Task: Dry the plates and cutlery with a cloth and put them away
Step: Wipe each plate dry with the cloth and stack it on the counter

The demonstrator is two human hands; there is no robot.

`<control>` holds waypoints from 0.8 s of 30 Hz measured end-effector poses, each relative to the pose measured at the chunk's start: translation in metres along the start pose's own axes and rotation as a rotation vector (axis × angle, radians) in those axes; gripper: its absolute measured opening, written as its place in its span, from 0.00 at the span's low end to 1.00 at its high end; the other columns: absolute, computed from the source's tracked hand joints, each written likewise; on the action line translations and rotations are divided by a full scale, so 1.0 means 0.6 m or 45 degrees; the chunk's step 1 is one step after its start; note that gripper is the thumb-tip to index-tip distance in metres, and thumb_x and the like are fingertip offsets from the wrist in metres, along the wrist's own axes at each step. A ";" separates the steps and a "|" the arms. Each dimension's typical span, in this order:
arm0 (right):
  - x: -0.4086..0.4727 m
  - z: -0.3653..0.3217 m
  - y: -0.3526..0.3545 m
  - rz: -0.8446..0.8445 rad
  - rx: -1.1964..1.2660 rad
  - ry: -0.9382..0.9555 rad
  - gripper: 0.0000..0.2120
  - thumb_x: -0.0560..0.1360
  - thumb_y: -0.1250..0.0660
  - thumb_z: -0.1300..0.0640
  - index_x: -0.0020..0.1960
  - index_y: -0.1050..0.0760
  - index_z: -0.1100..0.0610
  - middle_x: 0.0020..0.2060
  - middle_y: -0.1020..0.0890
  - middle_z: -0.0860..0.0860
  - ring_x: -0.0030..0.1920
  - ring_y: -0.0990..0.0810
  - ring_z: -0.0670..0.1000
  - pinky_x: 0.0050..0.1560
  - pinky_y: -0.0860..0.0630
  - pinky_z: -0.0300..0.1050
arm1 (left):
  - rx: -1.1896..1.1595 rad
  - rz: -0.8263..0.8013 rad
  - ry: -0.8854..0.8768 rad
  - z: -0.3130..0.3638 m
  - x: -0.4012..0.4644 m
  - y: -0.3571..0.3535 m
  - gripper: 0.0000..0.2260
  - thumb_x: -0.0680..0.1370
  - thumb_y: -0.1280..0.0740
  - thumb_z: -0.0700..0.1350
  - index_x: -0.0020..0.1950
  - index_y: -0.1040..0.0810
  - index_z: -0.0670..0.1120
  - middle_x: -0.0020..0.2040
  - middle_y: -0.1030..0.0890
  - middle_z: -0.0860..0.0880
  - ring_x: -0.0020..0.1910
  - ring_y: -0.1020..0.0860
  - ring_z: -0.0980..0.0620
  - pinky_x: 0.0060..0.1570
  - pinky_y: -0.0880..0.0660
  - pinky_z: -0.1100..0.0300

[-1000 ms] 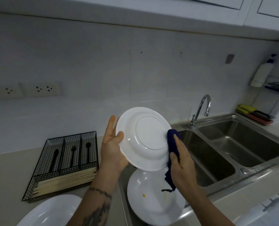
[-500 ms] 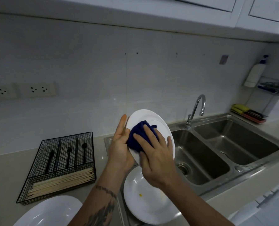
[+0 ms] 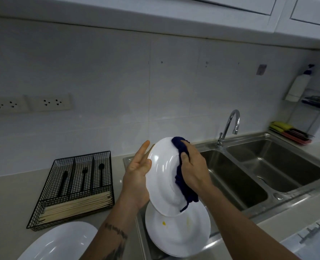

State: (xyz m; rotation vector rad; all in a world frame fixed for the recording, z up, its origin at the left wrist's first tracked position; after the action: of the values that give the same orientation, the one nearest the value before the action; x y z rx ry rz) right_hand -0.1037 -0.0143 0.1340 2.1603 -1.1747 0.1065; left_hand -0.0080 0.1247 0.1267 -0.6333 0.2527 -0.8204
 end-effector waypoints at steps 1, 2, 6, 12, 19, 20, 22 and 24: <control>-0.006 -0.007 -0.004 0.007 -0.064 0.082 0.21 0.80 0.47 0.55 0.72 0.34 0.45 0.69 0.29 0.46 0.68 0.32 0.49 0.72 0.38 0.50 | 0.017 -0.001 0.007 -0.002 0.000 -0.001 0.22 0.82 0.44 0.32 0.68 0.26 0.54 0.62 0.18 0.49 0.59 0.19 0.45 0.59 0.23 0.46; -0.011 -0.020 -0.009 0.008 -0.142 0.201 0.22 0.79 0.46 0.55 0.72 0.34 0.47 0.71 0.31 0.47 0.71 0.35 0.49 0.74 0.42 0.47 | 0.026 -0.001 0.012 -0.004 0.002 -0.003 0.22 0.82 0.45 0.32 0.68 0.26 0.54 0.63 0.18 0.48 0.61 0.20 0.43 0.62 0.25 0.45; -0.006 -0.036 -0.014 -0.055 -0.223 0.406 0.24 0.77 0.45 0.54 0.73 0.35 0.49 0.73 0.34 0.48 0.74 0.41 0.48 0.75 0.47 0.46 | 0.069 -0.037 0.004 -0.006 0.012 -0.017 0.23 0.82 0.45 0.31 0.69 0.27 0.54 0.62 0.18 0.46 0.60 0.19 0.43 0.62 0.25 0.45; 0.003 0.048 0.033 0.005 0.153 -0.073 0.21 0.81 0.44 0.58 0.72 0.34 0.44 0.68 0.29 0.46 0.67 0.31 0.50 0.69 0.37 0.45 | 0.133 -0.049 0.005 -0.013 0.015 -0.017 0.22 0.81 0.43 0.31 0.66 0.25 0.55 0.64 0.19 0.50 0.64 0.22 0.43 0.66 0.28 0.43; 0.002 0.006 0.026 -0.142 -0.155 0.381 0.25 0.78 0.47 0.54 0.75 0.40 0.48 0.74 0.40 0.43 0.73 0.46 0.42 0.74 0.51 0.42 | 0.286 -0.041 -0.014 -0.033 0.021 -0.049 0.23 0.81 0.44 0.30 0.68 0.26 0.52 0.66 0.20 0.45 0.64 0.22 0.43 0.67 0.29 0.45; 0.006 0.014 0.029 -0.145 -0.129 0.381 0.25 0.79 0.47 0.54 0.76 0.40 0.48 0.74 0.40 0.43 0.73 0.46 0.42 0.75 0.51 0.42 | 0.310 -0.038 -0.025 -0.034 0.020 -0.054 0.23 0.81 0.44 0.30 0.68 0.25 0.53 0.65 0.20 0.46 0.64 0.22 0.43 0.67 0.28 0.45; 0.016 0.045 0.044 -0.125 -0.026 0.279 0.24 0.80 0.46 0.55 0.76 0.40 0.47 0.75 0.39 0.45 0.74 0.43 0.45 0.74 0.48 0.43 | 0.367 -0.032 -0.030 -0.034 0.018 -0.061 0.23 0.81 0.44 0.30 0.67 0.25 0.54 0.64 0.19 0.47 0.62 0.21 0.44 0.65 0.26 0.46; 0.024 0.077 0.060 -0.120 0.047 0.165 0.24 0.81 0.45 0.60 0.76 0.40 0.48 0.75 0.37 0.47 0.74 0.40 0.47 0.73 0.46 0.42 | 0.437 -0.035 -0.029 -0.035 0.014 -0.067 0.23 0.81 0.43 0.30 0.68 0.26 0.54 0.64 0.19 0.47 0.61 0.21 0.44 0.63 0.25 0.47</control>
State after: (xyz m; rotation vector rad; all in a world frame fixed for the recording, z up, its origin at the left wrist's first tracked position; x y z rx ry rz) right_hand -0.1341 -0.0652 0.1221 2.2016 -1.0039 0.2255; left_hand -0.0363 0.0889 0.1351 -0.3242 0.0790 -0.8585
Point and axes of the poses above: each hand's wrist, its own x-axis towards the middle knuckle, its own y-axis out of the back of the hand, z = x × y, the point moved 4 cm from there along x, towards the middle knuckle
